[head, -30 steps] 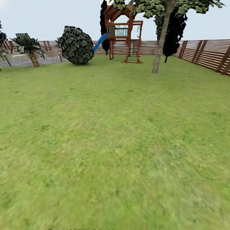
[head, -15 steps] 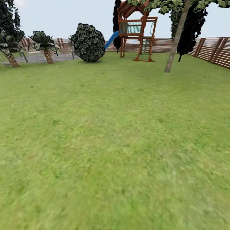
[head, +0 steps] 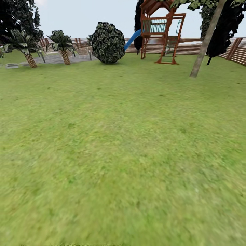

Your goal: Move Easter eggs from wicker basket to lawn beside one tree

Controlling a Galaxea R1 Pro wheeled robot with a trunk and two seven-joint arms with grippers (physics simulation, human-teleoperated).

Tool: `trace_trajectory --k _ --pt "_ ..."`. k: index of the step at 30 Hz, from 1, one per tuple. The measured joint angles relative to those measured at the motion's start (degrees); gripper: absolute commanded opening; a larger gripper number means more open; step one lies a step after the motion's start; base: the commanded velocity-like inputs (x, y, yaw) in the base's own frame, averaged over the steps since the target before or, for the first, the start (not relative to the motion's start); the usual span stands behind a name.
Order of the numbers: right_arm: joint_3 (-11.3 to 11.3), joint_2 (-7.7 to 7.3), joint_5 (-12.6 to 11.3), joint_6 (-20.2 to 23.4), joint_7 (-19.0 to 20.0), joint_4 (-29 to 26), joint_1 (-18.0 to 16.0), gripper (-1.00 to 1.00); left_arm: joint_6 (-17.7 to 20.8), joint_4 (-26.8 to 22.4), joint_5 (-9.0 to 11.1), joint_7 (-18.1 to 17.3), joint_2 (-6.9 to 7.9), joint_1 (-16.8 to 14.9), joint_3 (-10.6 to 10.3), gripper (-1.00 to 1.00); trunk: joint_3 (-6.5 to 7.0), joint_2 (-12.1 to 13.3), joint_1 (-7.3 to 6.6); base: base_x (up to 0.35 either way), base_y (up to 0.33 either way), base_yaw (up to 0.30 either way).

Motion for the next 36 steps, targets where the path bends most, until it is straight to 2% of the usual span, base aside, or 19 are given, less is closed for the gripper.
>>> trace_trajectory --k 36 --pt "0.0 -0.09 0.0 0.0 0.0 0.0 0.0 1.0 0.0 0.0 0.0 0.05 0.0 0.0 0.0 1.0 -2.28 0.0 0.0 0.0 0.0 0.213"
